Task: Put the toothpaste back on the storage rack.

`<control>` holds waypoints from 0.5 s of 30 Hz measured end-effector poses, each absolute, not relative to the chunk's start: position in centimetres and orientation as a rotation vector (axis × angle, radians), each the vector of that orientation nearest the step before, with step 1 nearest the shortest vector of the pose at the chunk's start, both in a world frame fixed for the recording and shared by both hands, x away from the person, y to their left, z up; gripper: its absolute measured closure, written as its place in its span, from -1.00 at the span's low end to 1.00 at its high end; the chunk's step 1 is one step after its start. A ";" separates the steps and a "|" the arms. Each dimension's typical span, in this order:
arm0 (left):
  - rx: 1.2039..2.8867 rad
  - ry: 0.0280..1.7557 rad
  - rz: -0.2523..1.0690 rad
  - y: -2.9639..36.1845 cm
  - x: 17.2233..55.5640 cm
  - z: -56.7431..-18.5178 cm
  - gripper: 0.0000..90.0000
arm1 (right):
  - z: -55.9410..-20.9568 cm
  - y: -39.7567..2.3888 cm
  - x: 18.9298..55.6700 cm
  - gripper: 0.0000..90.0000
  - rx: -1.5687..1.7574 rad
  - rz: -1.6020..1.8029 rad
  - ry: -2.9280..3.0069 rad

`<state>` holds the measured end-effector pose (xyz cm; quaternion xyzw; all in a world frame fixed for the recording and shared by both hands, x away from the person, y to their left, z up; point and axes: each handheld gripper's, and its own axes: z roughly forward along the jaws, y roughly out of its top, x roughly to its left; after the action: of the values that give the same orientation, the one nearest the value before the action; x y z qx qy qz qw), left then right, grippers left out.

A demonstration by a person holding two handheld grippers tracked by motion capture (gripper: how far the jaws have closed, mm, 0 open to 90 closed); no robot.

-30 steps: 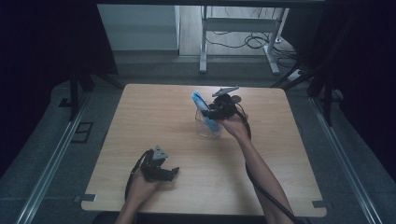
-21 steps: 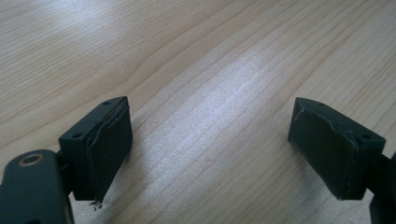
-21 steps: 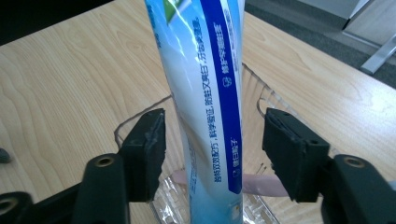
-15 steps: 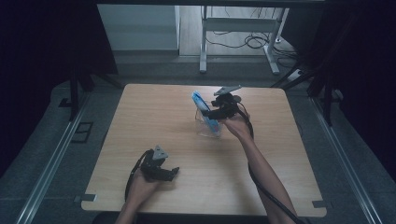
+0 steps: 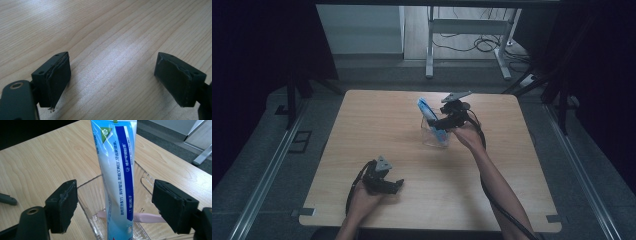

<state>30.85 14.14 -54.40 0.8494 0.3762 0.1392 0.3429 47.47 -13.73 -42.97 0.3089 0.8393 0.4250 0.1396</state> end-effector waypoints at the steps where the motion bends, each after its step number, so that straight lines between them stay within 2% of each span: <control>1: 2.208 0.978 0.362 14.1 30.8 -54.4 -0.69 | -43.0 -13.7 47.4 -0.57 0.892 1.229 2.426; 15: 2.208 0.977 0.362 14.1 30.8 -54.4 -0.69 | -42.8 -13.9 46.7 -0.70 0.890 1.210 2.453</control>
<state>30.85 14.14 -54.40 0.8495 0.3761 0.1391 0.3429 46.70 -13.95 -42.76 0.3067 0.8453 0.4170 0.1324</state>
